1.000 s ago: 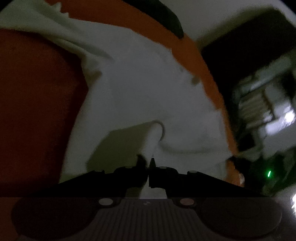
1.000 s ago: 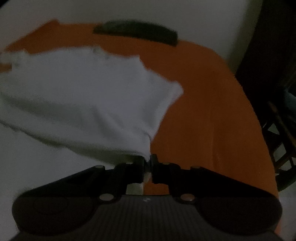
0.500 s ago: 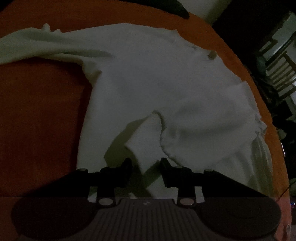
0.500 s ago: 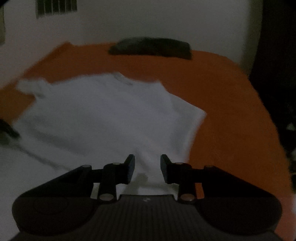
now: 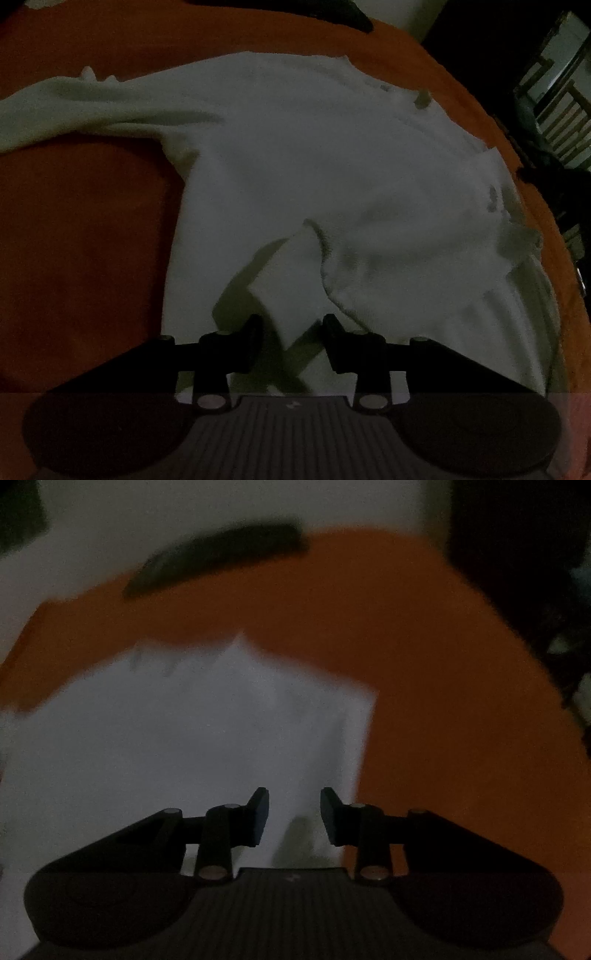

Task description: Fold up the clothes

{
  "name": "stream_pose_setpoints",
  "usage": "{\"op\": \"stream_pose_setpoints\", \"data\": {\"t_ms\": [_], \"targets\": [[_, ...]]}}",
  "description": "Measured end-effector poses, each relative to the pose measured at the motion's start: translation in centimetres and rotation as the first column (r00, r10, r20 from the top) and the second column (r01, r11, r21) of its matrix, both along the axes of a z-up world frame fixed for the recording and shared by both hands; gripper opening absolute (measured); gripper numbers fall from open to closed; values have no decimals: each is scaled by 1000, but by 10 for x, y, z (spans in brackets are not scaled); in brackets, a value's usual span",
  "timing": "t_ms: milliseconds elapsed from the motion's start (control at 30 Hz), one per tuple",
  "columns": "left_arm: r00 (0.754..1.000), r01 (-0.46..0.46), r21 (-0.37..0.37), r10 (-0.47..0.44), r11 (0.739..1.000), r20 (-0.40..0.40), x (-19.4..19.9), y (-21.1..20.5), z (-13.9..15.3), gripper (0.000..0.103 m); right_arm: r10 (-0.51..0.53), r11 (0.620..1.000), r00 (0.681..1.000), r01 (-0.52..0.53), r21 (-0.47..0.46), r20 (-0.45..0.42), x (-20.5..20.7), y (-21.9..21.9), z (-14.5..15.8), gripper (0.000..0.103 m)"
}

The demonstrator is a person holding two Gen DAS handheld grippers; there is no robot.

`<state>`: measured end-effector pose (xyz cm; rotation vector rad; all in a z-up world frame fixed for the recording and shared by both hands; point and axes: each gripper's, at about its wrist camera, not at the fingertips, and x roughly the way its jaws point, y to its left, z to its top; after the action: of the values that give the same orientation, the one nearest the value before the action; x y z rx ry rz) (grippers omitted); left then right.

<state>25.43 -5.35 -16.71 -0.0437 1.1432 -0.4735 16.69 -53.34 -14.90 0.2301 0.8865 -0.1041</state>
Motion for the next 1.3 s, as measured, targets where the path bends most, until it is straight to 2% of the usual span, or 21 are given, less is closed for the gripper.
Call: {"op": "stream_pose_setpoints", "data": {"t_ms": [133, 267, 300, 333, 367, 400, 467, 667, 733, 767, 800, 867, 933, 1033, 1133, 1300], "targets": [[1000, 21, -14, -21, 1000, 19, -4, -1, 11, 32, -67, 998, 996, 66, -16, -54, 46, -20, -13, 35], [1000, 8, -9, -8, 1000, 18, 1, -6, 3, 35, -78, 997, 991, 80, 13, -112, 82, -27, -30, 34], [1000, 4, -8, -4, 1000, 18, 3, -10, 0, 35, -74, 997, 990, 76, 12, -119, 90, -26, -35, 24], [1000, -5, -10, 5, 1000, 19, 5, -12, -2, 35, -80, 997, 991, 82, 16, -110, 91, -26, -35, 10], [1000, -14, -12, 14, 1000, 20, 6, -13, -3, 35, -88, 996, 992, 90, 21, -96, 89, -28, -32, 6], [1000, -19, -18, 19, 1000, 20, 7, -13, -5, 35, -106, 994, 994, 107, 35, -39, 87, -30, -27, 6], [999, -26, -24, 27, 999, 18, 6, -13, -7, 35, -100, 993, 995, 99, 63, 17, 82, -35, -27, 6], [1000, -12, -19, 13, 1000, 26, -6, -9, -6, 36, -54, 998, 998, 53, -12, -40, 82, -35, -51, 7], [999, -7, -24, 8, 1000, 36, -8, -9, -5, 36, -39, 999, 999, 38, -23, -16, 72, -36, -52, 7], [999, 1, -22, 0, 1000, 42, -9, -9, -3, 36, -30, 999, 1000, 30, -27, -1, 66, -36, -52, 12], [999, 5, -18, -4, 1000, 46, -11, -8, -2, 36, -21, 999, 1000, 21, -40, 3, 63, -37, -51, 24], [998, 4, -13, -4, 1000, 58, -12, -4, 3, 36, -40, 997, 998, 43, -64, 47, 61, -33, -44, 40], [998, -4, -21, 6, 1000, 69, -13, 3, 10, 36, -57, 998, 990, 61, -28, 133, 51, -33, -24, 40], [996, -13, -24, 15, 1000, 92, -17, 15, 23, 36, 68, 995, 983, -79, 56, 172, 15, -14, 7, 37], [992, -21, -15, 23, 1000, 125, -18, 26, 34, 39, 208, 976, 969, -215, 43, 131, -23, 27, 10, 35], [987, -108, -36, 112, 993, 118, -7, 46, 37, 39, 233, 972, 972, -233, 17, 44, -40, 61, -3, 35]]}}
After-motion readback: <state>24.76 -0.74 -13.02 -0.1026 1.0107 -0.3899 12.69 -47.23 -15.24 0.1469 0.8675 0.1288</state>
